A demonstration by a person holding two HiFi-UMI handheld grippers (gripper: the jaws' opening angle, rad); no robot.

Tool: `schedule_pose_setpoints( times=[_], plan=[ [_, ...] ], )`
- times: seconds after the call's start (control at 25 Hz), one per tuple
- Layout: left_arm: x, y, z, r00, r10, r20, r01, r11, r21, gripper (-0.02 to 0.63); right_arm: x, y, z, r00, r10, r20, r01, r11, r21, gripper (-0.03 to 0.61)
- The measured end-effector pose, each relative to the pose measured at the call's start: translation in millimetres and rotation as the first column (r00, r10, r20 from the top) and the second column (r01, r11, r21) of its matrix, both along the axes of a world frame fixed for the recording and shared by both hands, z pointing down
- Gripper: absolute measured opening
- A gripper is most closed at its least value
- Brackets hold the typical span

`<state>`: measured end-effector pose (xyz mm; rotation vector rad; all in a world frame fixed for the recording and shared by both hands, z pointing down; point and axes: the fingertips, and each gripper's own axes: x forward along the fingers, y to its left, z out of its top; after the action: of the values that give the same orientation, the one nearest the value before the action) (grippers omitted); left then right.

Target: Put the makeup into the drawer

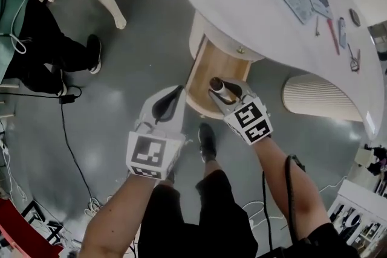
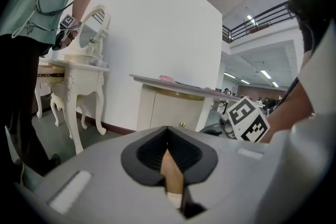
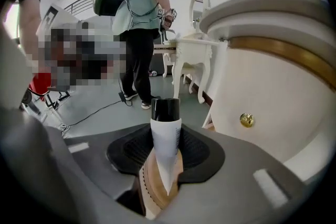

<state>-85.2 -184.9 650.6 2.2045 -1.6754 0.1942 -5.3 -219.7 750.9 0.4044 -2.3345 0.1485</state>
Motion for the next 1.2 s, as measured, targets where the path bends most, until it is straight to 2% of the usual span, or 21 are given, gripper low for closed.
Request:
schedule_pose_setpoints(
  times=[0.44,0.68,0.8,1.04,1.2],
  plan=[
    [-21,-6,71,0.994,-0.113,-0.003,0.112,0.993,-0.045,0.000,-6,-20,90,0.990,-0.075,-0.120,0.064,0.994,-0.086,0.143],
    [-26,-10,101,0.992,-0.127,0.018,0.128,0.990,-0.052,0.000,-3,-25,141,0.953,-0.150,-0.262,0.107,0.979,-0.171,0.143],
    [-25,-12,114,0.991,-0.134,0.011,0.134,0.990,-0.053,0.000,-4,-22,161,0.941,-0.190,-0.282,0.131,0.968,-0.215,0.143],
    [-14,-18,142,0.992,-0.125,0.007,0.125,0.989,-0.076,0.000,3,-19,199,0.926,-0.203,-0.319,0.114,0.954,-0.277,0.143],
    [-12,-24,159,0.988,-0.150,-0.022,0.147,0.984,-0.102,0.000,5,-16,219,0.911,-0.222,-0.347,0.110,0.943,-0.313,0.144]
  ],
)
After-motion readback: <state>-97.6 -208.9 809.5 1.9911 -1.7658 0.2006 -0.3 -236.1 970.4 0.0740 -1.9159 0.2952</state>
